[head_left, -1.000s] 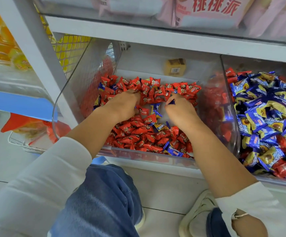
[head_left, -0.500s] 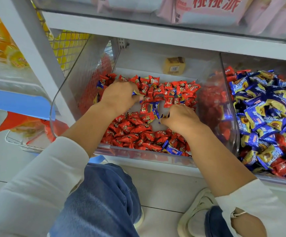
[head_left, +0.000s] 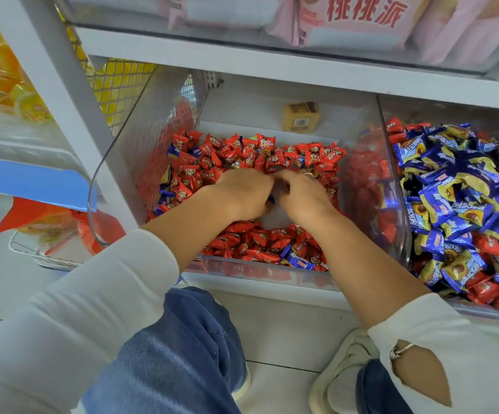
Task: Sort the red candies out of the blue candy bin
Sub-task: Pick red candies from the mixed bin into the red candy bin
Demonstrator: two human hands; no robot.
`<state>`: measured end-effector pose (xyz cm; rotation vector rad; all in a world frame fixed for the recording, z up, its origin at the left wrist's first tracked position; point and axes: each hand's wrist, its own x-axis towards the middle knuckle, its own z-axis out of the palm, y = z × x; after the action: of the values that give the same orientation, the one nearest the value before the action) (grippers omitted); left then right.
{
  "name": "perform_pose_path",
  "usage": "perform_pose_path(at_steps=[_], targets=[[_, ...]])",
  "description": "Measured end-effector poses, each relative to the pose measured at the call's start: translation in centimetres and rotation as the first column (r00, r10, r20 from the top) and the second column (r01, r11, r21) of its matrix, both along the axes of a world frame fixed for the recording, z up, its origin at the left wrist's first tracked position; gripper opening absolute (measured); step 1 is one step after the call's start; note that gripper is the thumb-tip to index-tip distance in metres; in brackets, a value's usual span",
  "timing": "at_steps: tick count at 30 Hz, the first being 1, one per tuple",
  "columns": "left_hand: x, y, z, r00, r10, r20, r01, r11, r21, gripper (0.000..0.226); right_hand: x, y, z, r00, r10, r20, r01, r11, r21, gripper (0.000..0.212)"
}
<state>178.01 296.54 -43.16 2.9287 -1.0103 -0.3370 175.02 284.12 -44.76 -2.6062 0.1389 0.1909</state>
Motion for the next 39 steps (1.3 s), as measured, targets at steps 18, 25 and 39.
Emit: perform_pose_path(at_steps=[18,25,39], targets=[[-0.4,3.1,2.1,0.940,0.235,-0.249,-0.321,0.858,-0.400,0.029,-0.5,0.2,5.4,0.988,0.113,-0.108,-0.125,0.986,-0.115,0.019],[-1.3,6.3,4.3,0.929,0.294,-0.227,-0.369,0.800,-0.473,0.013,-5.0,-1.3,6.2,0.761,0.336,-0.554,-0.508,0.841,-0.187,0.035],[-1.1,9.3,4.5,0.954,0.297,0.034,-0.282,0.854,0.437,0.018,-5.1,-1.5,4.7,0.895,0.346,-0.282,-0.407,0.891,-0.200,0.026]])
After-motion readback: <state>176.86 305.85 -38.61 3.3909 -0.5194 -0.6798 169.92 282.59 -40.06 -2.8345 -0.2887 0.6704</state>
